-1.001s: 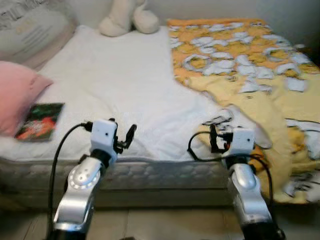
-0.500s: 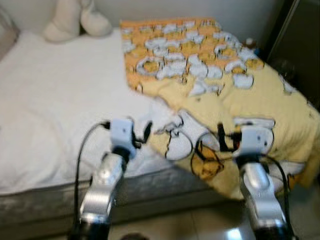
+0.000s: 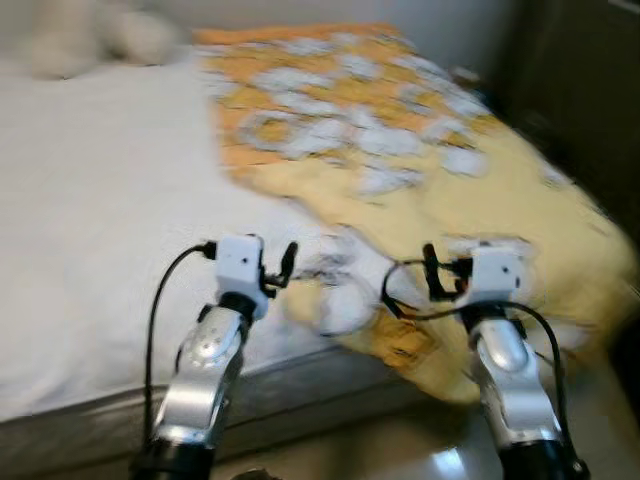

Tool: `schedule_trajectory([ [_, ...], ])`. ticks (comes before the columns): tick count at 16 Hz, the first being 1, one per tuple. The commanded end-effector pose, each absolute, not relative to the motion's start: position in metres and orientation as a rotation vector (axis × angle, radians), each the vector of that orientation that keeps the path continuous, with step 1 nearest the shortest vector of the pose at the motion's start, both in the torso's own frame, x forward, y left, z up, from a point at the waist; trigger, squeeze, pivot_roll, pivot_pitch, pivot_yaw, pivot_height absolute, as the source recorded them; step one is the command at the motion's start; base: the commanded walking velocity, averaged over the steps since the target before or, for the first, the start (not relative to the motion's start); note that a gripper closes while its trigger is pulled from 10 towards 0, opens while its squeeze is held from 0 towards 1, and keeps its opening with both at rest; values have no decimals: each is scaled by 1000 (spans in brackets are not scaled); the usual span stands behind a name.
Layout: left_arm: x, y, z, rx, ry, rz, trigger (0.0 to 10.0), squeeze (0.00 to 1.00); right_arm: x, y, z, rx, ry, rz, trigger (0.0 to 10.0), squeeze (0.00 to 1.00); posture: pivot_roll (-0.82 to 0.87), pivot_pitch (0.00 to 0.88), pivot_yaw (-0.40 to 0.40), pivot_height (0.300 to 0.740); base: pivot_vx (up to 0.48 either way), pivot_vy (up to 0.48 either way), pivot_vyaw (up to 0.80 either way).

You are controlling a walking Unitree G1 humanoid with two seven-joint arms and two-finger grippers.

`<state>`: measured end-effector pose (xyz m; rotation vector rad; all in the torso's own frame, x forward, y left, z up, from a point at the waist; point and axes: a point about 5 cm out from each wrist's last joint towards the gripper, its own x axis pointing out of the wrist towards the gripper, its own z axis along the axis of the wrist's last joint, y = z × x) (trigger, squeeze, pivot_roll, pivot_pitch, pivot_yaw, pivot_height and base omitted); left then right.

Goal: Clean up the room

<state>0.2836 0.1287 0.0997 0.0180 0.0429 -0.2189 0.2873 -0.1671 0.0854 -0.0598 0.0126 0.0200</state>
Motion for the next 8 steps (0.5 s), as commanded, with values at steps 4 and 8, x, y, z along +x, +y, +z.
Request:
schedule_trajectory([
  [4, 286, 142, 110, 59, 7, -128, 10000, 0, 289, -164, 72, -19, 82, 31, 10000, 0, -85, 0, 16, 740, 344, 0, 0],
  [8, 281, 156, 112, 89, 25, -117, 10000, 0, 299, -166, 59, 20, 142, -7, 10000, 0, -46, 0, 50, 740, 0, 0, 0],
])
